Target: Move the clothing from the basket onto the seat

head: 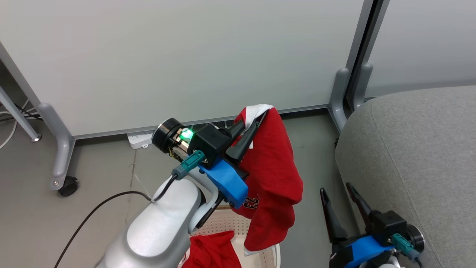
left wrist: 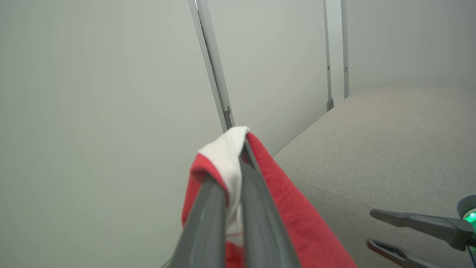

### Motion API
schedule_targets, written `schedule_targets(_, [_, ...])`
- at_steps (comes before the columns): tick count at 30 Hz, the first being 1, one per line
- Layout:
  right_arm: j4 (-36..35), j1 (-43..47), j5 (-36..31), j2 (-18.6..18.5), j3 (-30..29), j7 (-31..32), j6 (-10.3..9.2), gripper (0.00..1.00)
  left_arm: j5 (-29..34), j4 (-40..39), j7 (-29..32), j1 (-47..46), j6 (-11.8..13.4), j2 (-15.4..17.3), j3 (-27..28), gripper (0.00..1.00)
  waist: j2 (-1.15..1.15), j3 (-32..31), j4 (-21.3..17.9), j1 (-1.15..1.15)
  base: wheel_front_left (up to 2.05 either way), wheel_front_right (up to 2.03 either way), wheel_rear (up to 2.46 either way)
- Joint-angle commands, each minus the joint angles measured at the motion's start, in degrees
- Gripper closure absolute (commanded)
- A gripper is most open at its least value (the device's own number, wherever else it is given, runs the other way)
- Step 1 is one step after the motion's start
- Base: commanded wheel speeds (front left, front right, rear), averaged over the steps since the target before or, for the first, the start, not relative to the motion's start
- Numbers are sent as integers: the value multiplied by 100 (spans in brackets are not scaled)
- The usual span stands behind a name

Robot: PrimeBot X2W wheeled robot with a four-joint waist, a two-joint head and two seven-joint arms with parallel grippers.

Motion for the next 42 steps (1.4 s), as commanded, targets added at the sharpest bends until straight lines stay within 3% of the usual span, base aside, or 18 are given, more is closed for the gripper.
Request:
schedule_targets(1, [-47, -60, -52, -12, 102, -30, -4, 0, -26, -29, 2, 94, 40, 17, -10, 100, 0, 8, 3, 0, 0, 0, 0])
schedule_targets(18, [226, -1055, -90, -69, 1534, -30, -4, 0, -70, -4, -59, -104, 23, -59, -155, 100, 0, 218, 175, 0, 0, 0, 0])
schedule_targets(42, [-205, -1362, 80, -15, 1811, -30, -4, 0, -137, 246, -215, -285, 99, -35, -194, 100, 0, 324, 234, 0, 0, 0, 0])
